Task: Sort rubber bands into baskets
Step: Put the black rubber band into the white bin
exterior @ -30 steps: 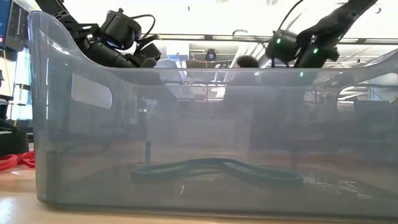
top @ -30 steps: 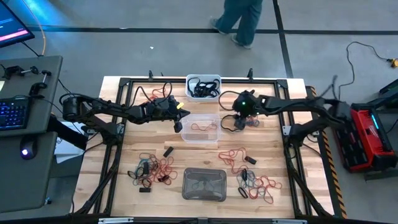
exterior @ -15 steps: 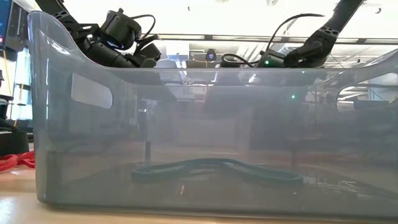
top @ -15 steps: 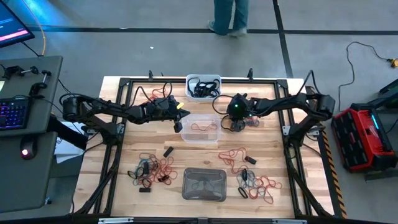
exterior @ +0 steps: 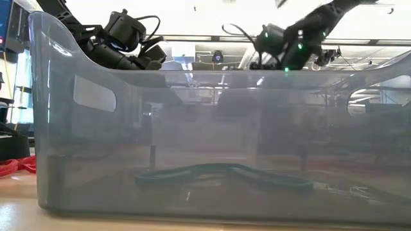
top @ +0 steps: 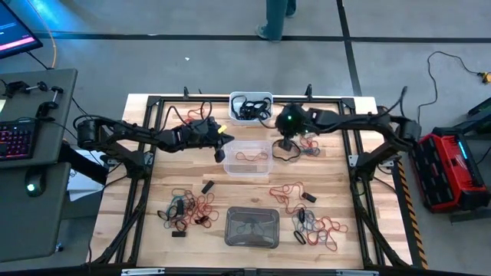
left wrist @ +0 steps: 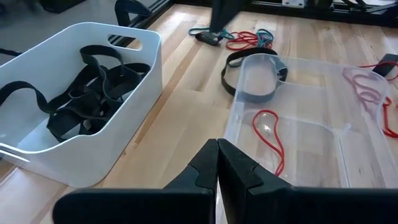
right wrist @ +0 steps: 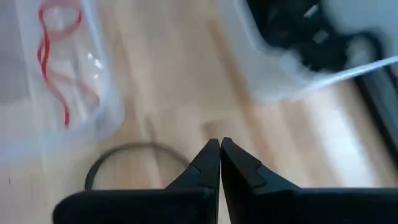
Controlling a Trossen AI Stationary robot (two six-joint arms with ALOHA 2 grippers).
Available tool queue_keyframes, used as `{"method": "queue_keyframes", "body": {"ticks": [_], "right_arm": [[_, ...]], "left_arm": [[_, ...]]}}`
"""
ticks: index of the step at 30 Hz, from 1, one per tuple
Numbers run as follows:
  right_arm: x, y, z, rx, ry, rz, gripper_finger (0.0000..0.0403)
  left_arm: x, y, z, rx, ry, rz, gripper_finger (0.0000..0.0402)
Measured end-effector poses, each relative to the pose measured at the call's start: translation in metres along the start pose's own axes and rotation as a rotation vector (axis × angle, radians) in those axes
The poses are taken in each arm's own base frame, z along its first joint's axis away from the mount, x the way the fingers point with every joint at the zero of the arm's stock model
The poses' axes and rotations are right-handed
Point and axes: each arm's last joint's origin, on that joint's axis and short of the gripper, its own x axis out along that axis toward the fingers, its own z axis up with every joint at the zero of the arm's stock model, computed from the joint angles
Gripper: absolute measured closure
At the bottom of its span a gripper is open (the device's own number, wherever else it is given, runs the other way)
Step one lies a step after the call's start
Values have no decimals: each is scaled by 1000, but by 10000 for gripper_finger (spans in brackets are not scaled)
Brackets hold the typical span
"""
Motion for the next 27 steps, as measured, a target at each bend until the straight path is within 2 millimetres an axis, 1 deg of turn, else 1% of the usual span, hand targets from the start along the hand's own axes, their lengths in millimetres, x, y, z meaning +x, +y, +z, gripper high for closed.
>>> {"method": "queue_keyframes", "body": {"ticks": [2, 5, 7, 9, 12, 15, 19, 22, 24, 27], "right_arm": [[-8, -3, 11, 3, -6, -25, 402], [-22, -7, 34, 5, -67, -43, 402], [-29, -8, 43, -5, -92, -32, 402], [-31, -8, 44, -15, -72, -13, 400], [-31, -8, 38, -25, -13, -1, 387], [-21, -6, 25, -38, 52, 19, 360], [-1, -1, 6, -56, 126, 44, 308], [16, 0, -5, -63, 165, 56, 279], [26, 0, -9, -64, 187, 71, 269], [42, 0, -15, -79, 225, 87, 266]], "left_arm": [[0, 1, 0, -1, -1, 2, 401], [0, 1, 0, -1, -1, 2, 402], [0, 1, 0, -1, -2, 2, 401], [0, 1, 0, -1, -1, 2, 402], [0, 1, 0, -1, 1, 2, 401], [0, 1, 0, -1, 1, 2, 402], [0, 0, 0, -1, 3, 1, 401], [0, 0, -1, -1, 5, -6, 401], [0, 0, -1, 0, 9, -6, 401], [0, 0, -2, 0, 17, -6, 401]]}}
